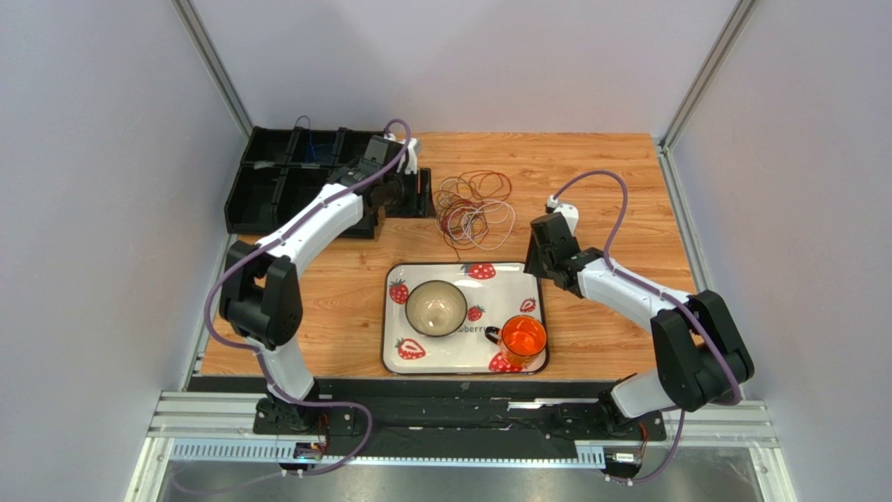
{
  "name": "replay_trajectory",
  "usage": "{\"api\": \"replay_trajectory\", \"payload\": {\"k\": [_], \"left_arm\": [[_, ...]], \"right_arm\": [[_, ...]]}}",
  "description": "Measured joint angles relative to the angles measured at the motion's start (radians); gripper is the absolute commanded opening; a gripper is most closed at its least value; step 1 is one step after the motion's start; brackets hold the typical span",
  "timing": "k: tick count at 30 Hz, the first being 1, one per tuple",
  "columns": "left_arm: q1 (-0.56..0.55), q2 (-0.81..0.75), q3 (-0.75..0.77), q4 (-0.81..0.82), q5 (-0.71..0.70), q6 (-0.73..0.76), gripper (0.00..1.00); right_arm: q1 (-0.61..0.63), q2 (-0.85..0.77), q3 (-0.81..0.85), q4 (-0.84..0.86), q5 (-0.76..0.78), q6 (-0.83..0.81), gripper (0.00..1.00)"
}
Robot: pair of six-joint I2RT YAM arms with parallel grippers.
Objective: Untangle the cables
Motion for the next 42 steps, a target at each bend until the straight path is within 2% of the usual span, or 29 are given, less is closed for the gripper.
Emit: {"api": "replay_trajectory", "payload": {"k": [3,9,17,33,42], "left_arm": [[-0.015,0.06,0.0,0.026,-0.047,-0.002,0.58],[-0.017,0.138,-0.007,0.134,-0.076,0.0,0.52],[-0.023,0.243,0.018,0.219,-0.079,0.005,0.5],[-0.024,0.369,0.106,0.231,-0.06,-0.005,0.43],[-0.024,0.43,0.163,0.215,-0.052,-0.006,0.35]], "right_arm": [[0.0,-0.003,-0.001,0.012,0.0,0.0,0.41],[0.0,0.004,-0.001,0.013,0.0,0.0,0.41],[0.0,0.019,0.003,0.012,-0.005,0.0,0.41],[-0.004,0.042,0.02,0.012,-0.016,-0.001,0.4],[-0.005,0.042,0.02,0.012,-0.016,-0.001,0.4]]}}
